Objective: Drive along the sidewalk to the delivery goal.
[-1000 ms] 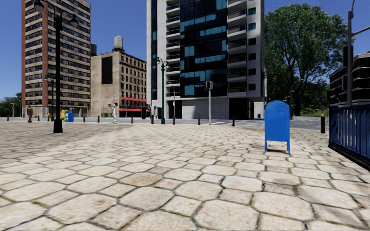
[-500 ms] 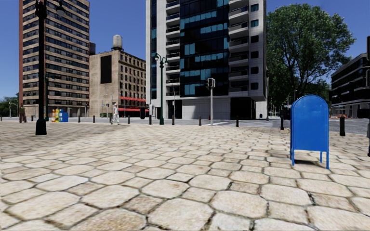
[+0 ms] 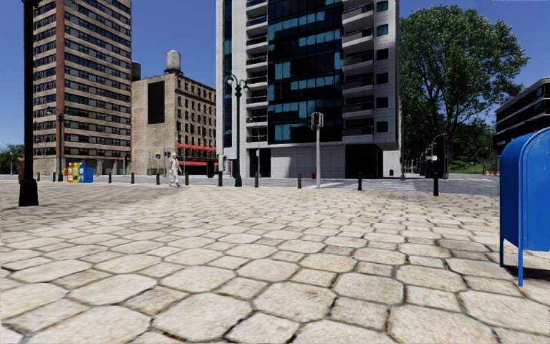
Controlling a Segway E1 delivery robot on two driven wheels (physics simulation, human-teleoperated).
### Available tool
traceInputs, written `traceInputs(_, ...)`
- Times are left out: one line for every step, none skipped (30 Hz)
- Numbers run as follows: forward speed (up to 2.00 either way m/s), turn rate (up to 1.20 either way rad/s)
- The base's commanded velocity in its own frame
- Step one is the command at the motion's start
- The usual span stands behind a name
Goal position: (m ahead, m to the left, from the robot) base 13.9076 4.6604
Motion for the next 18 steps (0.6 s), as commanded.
traceInputs(2.00, 0.00)
traceInputs(2.00, 0.00)
traceInputs(2.00, 0.00)
traceInputs(2.00, 0.00)
traceInputs(2.00, 0.00)
traceInputs(2.00, 0.00)
traceInputs(2.00, 0.00)
traceInputs(2.00, 0.00)
traceInputs(2.00, 0.00)
traceInputs(2.00, 0.00)
traceInputs(2.00, 0.00)
traceInputs(2.00, 0.00)
traceInputs(2.00, 0.00)
traceInputs(2.00, 0.00)
traceInputs(2.00, 0.00)
traceInputs(2.00, 0.00)
traceInputs(2.00, 0.00)
traceInputs(2.00, 0.00)
